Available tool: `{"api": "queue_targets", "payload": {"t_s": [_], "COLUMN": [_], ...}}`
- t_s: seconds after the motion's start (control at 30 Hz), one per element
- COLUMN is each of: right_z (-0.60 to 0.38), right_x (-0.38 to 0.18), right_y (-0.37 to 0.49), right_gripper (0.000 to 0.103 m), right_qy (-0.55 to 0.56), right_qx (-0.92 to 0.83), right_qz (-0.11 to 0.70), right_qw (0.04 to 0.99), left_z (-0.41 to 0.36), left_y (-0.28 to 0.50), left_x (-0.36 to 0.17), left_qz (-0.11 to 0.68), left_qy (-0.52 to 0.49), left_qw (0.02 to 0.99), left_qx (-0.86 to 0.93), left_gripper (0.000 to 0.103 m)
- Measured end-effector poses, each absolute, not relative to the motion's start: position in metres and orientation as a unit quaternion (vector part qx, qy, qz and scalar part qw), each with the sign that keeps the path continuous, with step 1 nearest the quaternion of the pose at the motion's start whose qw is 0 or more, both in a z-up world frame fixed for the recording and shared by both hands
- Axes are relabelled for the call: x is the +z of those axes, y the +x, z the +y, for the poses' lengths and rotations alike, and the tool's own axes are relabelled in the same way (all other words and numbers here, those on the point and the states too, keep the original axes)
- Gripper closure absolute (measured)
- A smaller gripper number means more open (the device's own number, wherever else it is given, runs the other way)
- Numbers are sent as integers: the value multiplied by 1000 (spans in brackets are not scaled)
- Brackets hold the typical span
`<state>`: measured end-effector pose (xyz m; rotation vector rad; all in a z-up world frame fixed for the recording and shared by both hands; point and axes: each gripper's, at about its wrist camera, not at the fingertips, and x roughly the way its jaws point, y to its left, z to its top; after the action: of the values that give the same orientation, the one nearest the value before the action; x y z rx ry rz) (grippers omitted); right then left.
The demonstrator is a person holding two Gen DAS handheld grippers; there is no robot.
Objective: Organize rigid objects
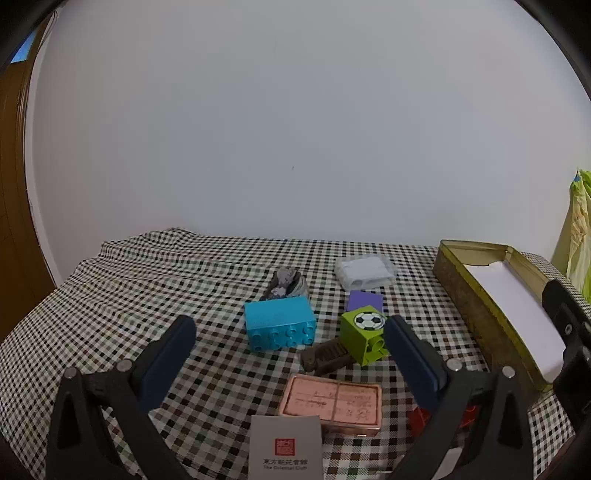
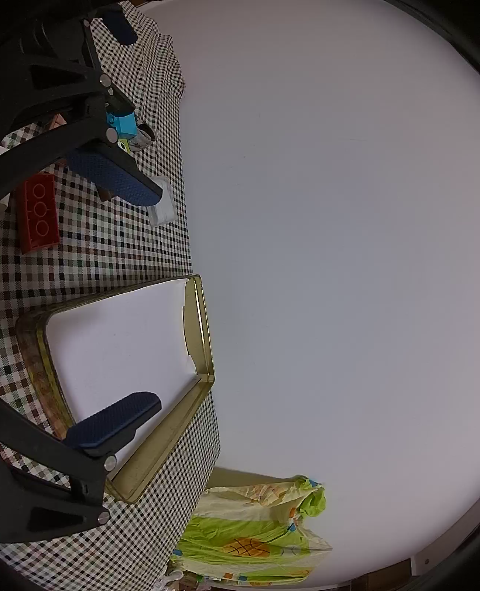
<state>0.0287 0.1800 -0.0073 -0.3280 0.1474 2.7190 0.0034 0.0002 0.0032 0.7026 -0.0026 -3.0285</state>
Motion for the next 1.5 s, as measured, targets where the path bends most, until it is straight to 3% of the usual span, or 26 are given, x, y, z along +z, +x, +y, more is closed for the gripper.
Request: {"api": "queue_targets", "payload": {"t_s": [1.5], "right_z": [179], "right_x": [-4], "right_y": [25], "right_gripper": [1], "right_qy": [-129], "right_qx": [972], "right_qz": [56], "right_qw": [189], "left_z": [-10], "left_y": [-3], "left_x": [-3], "left_qz": [18], "left_qy": [242], "left_qw": [17], "left_qx": [-970], "left_gripper": [0]}}
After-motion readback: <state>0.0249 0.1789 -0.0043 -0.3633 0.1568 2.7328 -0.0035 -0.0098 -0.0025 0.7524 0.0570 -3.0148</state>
